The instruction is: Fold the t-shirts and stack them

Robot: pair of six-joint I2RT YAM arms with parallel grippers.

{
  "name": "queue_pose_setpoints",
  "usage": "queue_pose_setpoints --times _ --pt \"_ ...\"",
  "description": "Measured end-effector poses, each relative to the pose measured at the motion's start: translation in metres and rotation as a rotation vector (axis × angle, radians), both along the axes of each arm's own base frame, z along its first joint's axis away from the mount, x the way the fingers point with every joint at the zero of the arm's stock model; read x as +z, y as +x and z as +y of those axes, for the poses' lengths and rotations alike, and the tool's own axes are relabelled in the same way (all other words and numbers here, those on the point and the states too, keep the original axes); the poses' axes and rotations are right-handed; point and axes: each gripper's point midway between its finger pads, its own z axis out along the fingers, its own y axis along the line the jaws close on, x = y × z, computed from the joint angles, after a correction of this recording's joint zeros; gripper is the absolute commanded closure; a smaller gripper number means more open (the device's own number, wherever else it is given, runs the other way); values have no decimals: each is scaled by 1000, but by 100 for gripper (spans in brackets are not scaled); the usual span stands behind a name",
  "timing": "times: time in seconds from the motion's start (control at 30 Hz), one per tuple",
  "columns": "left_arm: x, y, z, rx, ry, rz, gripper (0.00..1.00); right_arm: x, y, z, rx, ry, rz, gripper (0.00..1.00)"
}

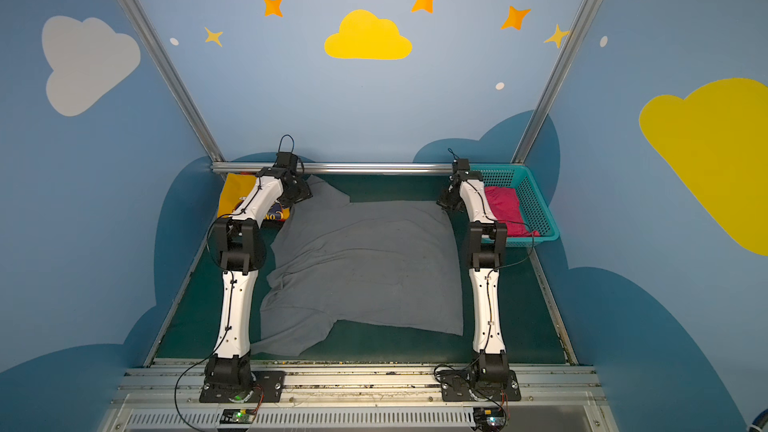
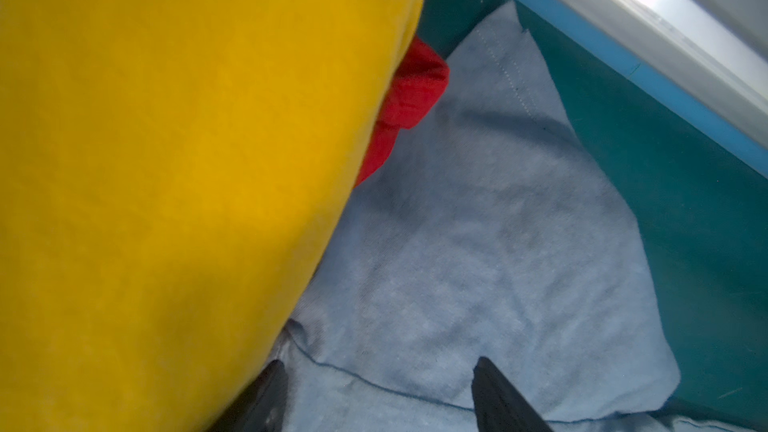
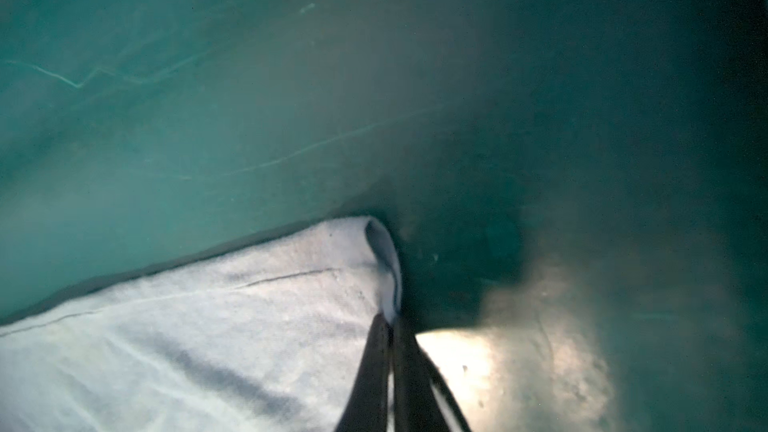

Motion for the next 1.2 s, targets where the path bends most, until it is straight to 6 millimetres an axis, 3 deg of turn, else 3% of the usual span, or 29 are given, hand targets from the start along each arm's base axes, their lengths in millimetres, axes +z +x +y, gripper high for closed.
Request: queue_pose_setpoints --times 0.33,0.87,1.03,1.2 --pt "0 0 4 6 4 -1 30 7 -10 -2 38 -35 5 100" --pt "2 8 6 38 -36 -26 31 59 -15 -25 47 -171 -68 100" --pt "-8 17 -1 40 -58 -32 34 63 -15 -29 49 -195 -75 100" --pt "-32 19 -8 40 -67 -4 34 62 -16 -27 59 -189 -73 100"
